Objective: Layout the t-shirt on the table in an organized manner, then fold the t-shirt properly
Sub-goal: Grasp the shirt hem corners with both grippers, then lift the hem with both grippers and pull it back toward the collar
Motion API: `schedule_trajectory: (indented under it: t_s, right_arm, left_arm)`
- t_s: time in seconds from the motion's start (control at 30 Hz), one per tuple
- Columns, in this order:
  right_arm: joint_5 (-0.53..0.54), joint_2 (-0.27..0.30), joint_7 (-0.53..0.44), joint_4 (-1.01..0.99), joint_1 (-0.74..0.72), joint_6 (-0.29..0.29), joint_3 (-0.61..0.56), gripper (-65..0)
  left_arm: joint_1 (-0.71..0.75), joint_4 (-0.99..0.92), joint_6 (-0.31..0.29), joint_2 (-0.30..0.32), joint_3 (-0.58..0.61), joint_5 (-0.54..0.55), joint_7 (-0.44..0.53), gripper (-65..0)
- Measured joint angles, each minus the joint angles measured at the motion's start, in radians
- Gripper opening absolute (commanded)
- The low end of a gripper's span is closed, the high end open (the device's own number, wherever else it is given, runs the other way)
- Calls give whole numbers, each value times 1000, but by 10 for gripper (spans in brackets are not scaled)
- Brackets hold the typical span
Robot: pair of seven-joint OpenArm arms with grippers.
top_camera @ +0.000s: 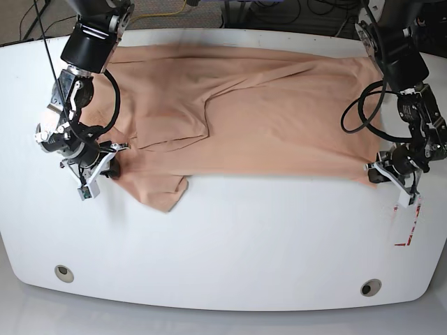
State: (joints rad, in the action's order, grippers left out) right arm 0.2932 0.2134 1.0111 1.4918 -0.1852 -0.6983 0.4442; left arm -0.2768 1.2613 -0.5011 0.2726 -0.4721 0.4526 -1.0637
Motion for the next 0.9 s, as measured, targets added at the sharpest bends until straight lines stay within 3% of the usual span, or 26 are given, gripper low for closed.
schedule_trajectory:
  t_s: [0.6,0.9]
  right_arm:
    - [8,0,137,243,96,-1,3,-629]
    - [10,0,172,371,184,-1,6,-629]
  left_arm:
    - [100,233,-6,1,-1,9,-72,-650]
    - [182,281,-109,0,-1,-2,-80,-650]
